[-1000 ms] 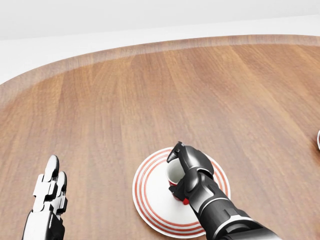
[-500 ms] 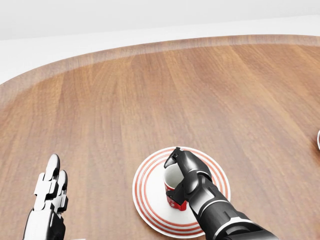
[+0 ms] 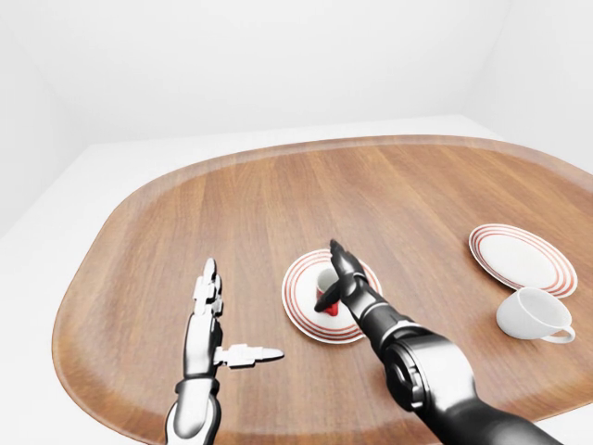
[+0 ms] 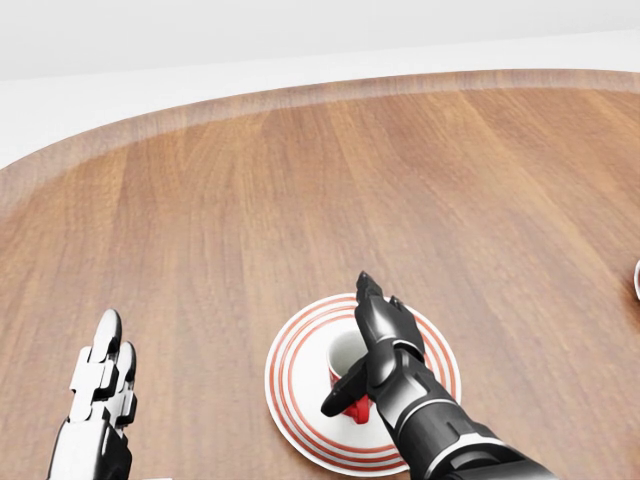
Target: Put the red mug on the left plate.
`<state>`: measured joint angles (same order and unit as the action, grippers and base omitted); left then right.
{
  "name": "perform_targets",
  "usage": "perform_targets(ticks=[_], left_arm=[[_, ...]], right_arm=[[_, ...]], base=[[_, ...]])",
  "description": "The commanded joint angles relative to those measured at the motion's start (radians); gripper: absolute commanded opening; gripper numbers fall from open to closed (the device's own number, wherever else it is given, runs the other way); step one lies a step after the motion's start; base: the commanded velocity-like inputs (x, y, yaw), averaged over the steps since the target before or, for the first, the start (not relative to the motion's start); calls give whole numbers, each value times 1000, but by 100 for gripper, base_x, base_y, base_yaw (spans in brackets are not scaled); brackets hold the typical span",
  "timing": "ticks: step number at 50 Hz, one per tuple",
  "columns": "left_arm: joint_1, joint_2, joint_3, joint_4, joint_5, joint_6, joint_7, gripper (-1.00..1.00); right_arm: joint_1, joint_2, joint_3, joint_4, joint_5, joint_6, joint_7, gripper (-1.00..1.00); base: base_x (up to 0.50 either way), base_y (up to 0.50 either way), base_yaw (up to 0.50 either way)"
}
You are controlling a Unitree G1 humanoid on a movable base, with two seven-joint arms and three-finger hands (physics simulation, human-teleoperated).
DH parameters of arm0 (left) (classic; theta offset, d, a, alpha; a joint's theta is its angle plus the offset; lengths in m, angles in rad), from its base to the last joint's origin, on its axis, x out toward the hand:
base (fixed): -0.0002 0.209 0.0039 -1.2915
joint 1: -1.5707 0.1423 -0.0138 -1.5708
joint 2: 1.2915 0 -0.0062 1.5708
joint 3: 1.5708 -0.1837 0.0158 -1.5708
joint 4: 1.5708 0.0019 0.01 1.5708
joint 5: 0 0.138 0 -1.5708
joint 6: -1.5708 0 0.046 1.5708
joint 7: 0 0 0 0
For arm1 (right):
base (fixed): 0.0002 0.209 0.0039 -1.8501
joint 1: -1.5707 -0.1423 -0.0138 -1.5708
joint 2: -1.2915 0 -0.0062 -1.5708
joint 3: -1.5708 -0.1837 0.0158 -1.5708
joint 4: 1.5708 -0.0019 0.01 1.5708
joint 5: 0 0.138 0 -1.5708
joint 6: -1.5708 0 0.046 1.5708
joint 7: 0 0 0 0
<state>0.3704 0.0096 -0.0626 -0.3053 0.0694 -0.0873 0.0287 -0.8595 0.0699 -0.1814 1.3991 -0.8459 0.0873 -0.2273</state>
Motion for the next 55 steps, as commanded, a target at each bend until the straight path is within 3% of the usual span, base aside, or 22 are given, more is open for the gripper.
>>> perform_targets(ticks=[1,13,22,33,36,41,46,50,55], left_arm=[[5,1,-3,0,3,0,1,100],[10,2,-4,-5,2,0,3,100],[16,2,-3,-9,-1,0,1,100],[16,2,1,-12,-4,0,-1,100],[14,1,2,-11,-4,0,-1,100],[16,0,0,-11,-1,0,1,100],[18,1,-2,-10,0,0,3,100],[20,1,-3,-10,0,0,5,100],[21,2,-5,-10,0,0,6,100]], right_arm=[[9,0,4,1,-3,0,-5,100],[-51,-4,21,-6,41,0,37,100],[-162,-23,79,-30,182,0,198,100],[-179,-56,129,-49,254,0,144,100],[-159,-81,129,-68,279,0,61,100],[-47,-115,126,-187,373,0,-77,100],[200,-113,159,-573,446,0,-114,100],[351,-112,139,-758,503,0,-188,100],[525,-106,143,-1010,555,0,-183,100]], base=[[0,0,0],[0,0,0],[0,0,0],[0,0,0],[0,0,0],[0,0,0],[0,0,0],[0,0,0],[0,0,0]])
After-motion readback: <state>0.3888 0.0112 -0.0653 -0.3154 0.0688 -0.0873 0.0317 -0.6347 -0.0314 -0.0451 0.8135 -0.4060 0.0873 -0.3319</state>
